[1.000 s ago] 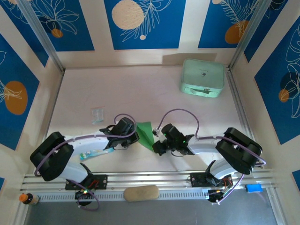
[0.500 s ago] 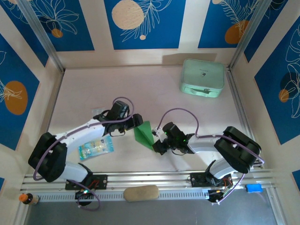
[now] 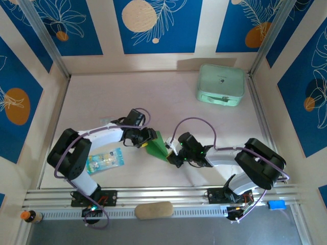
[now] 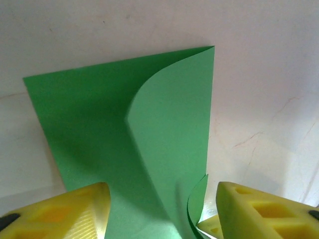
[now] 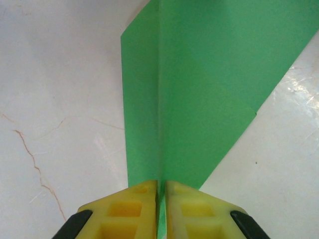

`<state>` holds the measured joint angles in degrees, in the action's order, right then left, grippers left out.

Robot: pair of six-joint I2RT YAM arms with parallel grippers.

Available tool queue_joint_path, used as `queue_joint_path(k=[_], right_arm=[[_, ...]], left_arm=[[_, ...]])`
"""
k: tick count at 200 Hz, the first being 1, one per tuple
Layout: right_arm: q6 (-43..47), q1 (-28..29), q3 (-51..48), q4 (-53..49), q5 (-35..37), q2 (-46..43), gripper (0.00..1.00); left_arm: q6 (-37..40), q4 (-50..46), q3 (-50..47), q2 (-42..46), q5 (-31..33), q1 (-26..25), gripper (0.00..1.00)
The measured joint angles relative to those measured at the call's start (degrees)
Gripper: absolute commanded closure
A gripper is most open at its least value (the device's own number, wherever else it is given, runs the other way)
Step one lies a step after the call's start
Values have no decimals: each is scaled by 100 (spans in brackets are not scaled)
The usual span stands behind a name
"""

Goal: Fold a paper plane with a square sheet of paper (pick it up from the middle)
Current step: Fourth fold the wing at the center of the table.

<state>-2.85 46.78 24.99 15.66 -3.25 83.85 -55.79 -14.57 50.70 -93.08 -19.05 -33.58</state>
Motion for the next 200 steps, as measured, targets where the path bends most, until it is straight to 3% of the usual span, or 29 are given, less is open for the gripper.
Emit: queue_joint_path(k=[44,79,150,200], right_arm=[[4,24,11,-13,52,0,76],[-59,396,138,-192,730,-4,70],[42,1438,468,-391,2857,177,68],[-20,1628,680,-638,3469,413,76]], left_arm=[[-142,90,-2,-9,-2,0,86],[-247,133,0,-83,-4,0,100],[-439,227,-57,-85,-24,0,100],[-439,229,-94,-76,-26,0,100]])
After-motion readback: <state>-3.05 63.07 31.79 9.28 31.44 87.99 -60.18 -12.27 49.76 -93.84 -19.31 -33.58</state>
